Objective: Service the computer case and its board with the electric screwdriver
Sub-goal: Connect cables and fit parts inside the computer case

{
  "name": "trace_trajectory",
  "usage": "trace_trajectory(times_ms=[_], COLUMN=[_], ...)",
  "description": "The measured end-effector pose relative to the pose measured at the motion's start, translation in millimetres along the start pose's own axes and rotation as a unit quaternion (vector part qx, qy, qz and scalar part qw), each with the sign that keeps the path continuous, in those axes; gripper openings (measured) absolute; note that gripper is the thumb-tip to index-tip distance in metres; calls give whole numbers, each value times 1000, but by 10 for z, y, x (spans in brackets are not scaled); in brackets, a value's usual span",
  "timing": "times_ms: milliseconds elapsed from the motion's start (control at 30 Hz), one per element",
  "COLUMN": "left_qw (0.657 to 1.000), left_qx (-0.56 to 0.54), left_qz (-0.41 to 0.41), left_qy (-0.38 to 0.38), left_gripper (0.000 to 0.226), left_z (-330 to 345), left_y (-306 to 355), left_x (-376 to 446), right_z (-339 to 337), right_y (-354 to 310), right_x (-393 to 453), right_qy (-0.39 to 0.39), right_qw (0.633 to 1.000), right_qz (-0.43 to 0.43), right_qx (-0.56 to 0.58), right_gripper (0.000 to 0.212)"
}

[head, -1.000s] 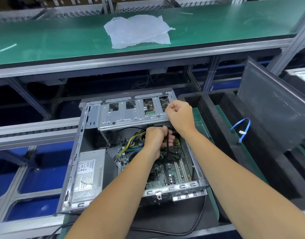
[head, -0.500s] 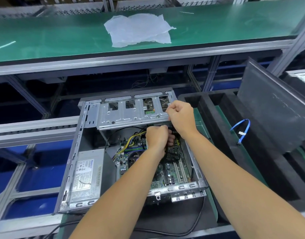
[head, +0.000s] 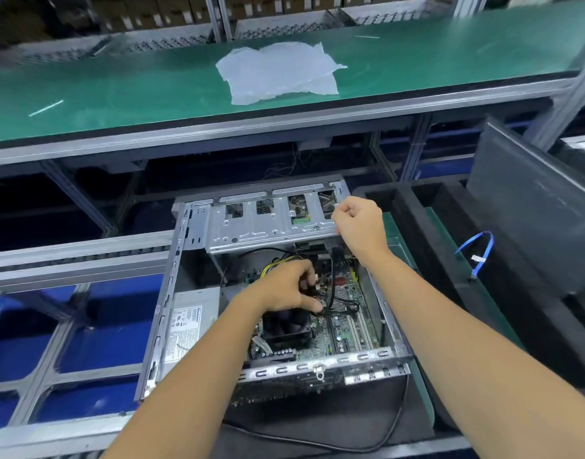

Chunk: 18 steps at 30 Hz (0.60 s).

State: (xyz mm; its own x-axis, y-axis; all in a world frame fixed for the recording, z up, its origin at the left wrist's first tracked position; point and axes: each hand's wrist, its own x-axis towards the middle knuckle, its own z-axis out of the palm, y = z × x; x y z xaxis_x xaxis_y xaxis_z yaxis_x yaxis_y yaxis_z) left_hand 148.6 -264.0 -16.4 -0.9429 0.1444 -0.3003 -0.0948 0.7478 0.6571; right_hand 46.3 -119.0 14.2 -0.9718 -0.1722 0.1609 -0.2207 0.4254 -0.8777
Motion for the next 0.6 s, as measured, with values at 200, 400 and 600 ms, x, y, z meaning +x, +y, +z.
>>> trace_trajectory(times_ms=[200,400,600], left_qw=[979,992,993], left_qx=[192,39,17], left_qz=[39,95,67], left_qy=[-56,-67,99], left_gripper=[44,31,20], left_z=[153,130,-4], left_y=[158,117,-99], left_x=[15,-30,-12], right_z=[16,17,13], right_y=[18,8,-6], right_x=[10,5,-2], right_qy=[2,3,3], right_qw=[1000,1000,1000], right_qz=[2,-1,-5], right_qx=[-4,-8,-8], right_gripper=[13,13,14])
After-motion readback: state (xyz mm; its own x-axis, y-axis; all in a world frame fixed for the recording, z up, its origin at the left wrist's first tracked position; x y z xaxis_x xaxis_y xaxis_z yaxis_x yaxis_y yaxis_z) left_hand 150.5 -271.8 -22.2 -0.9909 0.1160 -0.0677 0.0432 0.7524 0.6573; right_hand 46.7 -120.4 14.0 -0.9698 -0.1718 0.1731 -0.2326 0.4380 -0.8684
